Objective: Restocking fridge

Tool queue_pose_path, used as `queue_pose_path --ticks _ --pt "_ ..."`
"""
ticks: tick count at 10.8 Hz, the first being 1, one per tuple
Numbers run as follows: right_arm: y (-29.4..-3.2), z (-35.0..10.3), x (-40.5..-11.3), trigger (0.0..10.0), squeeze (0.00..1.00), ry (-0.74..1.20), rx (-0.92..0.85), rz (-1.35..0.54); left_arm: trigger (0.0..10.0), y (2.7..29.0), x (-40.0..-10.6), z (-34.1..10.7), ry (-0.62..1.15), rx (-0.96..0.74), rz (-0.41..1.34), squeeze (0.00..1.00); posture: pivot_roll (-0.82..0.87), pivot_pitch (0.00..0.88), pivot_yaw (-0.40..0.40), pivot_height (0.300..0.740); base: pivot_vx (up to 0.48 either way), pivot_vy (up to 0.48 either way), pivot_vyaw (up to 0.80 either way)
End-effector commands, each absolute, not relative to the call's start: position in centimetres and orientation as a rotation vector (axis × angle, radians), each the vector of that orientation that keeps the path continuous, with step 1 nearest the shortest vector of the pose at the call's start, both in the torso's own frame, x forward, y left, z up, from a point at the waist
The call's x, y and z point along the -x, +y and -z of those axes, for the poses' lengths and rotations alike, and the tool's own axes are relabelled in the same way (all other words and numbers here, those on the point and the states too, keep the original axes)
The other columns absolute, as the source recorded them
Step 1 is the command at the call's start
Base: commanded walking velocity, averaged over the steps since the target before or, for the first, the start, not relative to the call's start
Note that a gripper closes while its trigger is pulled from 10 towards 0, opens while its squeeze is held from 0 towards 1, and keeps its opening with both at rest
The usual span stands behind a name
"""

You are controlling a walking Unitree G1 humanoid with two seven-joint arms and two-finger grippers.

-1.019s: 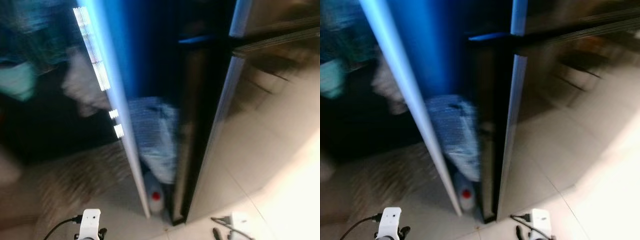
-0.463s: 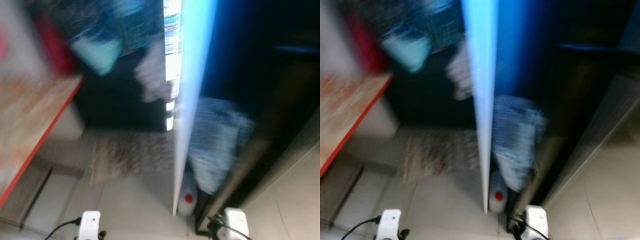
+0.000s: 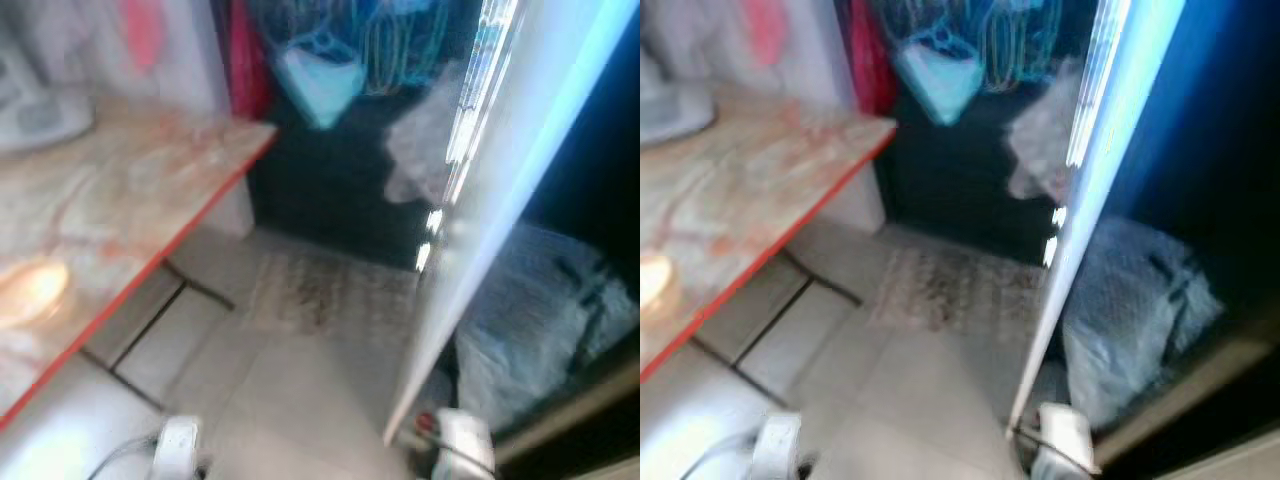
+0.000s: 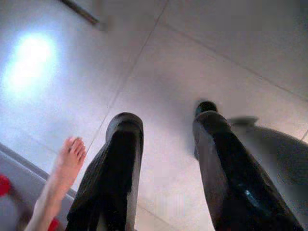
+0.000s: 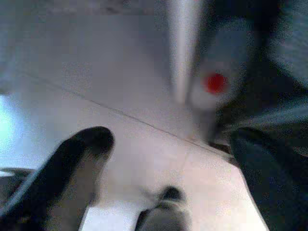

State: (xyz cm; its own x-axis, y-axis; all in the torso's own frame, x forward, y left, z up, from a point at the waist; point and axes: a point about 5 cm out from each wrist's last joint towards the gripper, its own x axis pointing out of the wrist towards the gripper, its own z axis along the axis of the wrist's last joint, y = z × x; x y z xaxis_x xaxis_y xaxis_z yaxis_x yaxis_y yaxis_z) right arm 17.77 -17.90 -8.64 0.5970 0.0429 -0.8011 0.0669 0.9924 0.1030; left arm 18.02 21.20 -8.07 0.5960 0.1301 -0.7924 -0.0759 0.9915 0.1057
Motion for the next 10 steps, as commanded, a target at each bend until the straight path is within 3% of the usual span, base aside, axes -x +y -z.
queue_pose_path --ticks 1,10 --pt "-18.71 8.98 -16.84 10.0 0.00 0.963 -0.110 0.028 10.0 21.07 -17.99 8.11 0.924 -0.059 -0.126 0.00 -0.03 0.040 0.027 0.740 0.000 0.000 0.80" --pt "-18.90 9.03 -16.70 10.0 0.00 0.973 -0.106 0.018 10.0 20.91 -17.96 8.14 0.922 -0.056 -0.127 0.00 -0.03 0.039 0.024 0.740 0.000 0.000 0.80"
